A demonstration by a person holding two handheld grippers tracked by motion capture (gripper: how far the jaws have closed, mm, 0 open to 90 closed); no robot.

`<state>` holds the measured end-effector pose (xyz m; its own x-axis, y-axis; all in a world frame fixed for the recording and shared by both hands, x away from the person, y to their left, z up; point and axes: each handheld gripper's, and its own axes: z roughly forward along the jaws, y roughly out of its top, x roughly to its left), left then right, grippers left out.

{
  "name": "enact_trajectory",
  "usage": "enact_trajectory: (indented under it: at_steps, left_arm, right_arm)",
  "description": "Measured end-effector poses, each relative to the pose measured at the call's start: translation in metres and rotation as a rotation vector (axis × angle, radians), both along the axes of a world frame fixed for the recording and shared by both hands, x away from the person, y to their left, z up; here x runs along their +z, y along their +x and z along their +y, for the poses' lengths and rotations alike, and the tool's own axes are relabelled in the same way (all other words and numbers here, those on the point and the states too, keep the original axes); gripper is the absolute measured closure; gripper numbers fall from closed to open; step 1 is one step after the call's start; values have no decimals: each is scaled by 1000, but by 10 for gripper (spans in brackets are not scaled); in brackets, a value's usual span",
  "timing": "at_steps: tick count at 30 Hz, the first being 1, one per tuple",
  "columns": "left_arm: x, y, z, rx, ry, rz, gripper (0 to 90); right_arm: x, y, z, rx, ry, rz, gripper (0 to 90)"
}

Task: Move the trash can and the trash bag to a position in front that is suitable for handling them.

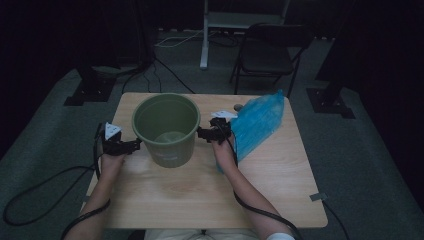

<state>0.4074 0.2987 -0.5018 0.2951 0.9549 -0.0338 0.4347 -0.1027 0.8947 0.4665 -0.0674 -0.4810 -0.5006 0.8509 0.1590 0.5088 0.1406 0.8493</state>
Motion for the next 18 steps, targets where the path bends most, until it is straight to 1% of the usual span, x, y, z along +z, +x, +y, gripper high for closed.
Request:
enact_trajectory:
  at_steps: [4,6,11,12,13,14,15,16,18]
  left_arm:
    - [0,-5,-5,-17,0,2,10]
    - [1,-10,-10,-37,18,0,11]
    - [2,-16,-14,-54,25,4,11]
    - [3,-24,-18,-72,40,3,10]
    - [3,-26,-19,-75,41,3,11]
    - [3,-26,-19,-75,41,3,11]
    - [4,-29,-20,-83,47,5,11]
    - [4,-30,-21,-86,49,6,11]
    - [5,-39,-24,-101,53,6,11]
  right_arm:
    - [-1,-5,-6,-6,12,2,147]
    - [-3,-10,-13,-6,33,11,148]
    - [-4,-20,-21,2,37,8,149]
    - [-4,-25,-25,12,37,5,149]
    - [-4,-28,-27,15,41,9,149]
    - [-4,-28,-27,15,41,9,149]
    - [-4,-31,-28,17,37,8,149]
    - [-4,-36,-31,24,36,8,150]
    - [-4,-43,-34,30,40,9,151]
